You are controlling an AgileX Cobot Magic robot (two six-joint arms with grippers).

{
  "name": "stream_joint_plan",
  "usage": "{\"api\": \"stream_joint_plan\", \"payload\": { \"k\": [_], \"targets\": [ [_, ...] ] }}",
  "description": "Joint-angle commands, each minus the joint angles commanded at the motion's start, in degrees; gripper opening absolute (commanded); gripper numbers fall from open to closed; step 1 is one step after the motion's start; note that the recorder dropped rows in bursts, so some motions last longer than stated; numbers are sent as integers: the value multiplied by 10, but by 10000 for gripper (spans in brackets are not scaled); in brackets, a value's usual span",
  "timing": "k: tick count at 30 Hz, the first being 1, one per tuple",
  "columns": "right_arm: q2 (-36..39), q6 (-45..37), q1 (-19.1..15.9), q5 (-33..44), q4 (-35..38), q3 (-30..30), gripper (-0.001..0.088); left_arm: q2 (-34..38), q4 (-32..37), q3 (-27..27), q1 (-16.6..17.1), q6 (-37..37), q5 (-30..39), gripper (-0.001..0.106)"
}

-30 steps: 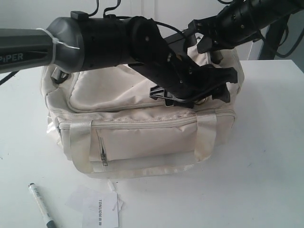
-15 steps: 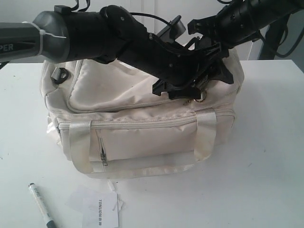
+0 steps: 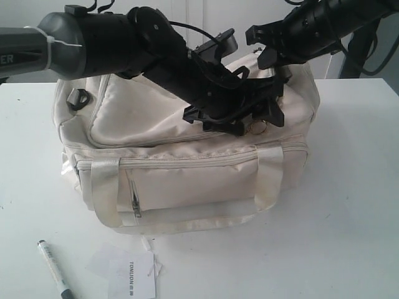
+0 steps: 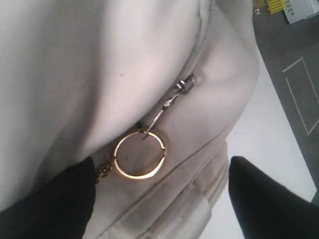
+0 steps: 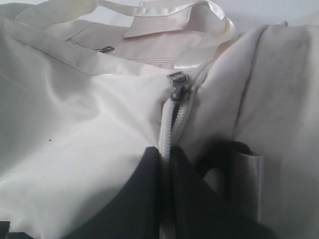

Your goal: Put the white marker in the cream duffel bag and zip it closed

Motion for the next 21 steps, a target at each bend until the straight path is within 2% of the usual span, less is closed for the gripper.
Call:
{"api": "stream_joint_plan", "payload": {
  "k": [7,10,14,18,19,21],
  "targets": [
    [0,0,0,-1,0,0,0,18,8,0,-3,-3,-9,748],
    [0,0,0,-1,0,0,0,20,12,0,-12,-3,-20,691],
    [0,0,0,-1,0,0,0,23,10,0,-18,-6,-26,442],
    [0,0,0,-1,0,0,0,23,12,0,-18,-18,-24,52],
    [0,0,0,-1,0,0,0,21,13,0,-18,-17,-21,2],
    [0,0,0,-1,0,0,0,16,17,0,-18,-16,-17,0]
  ]
}}
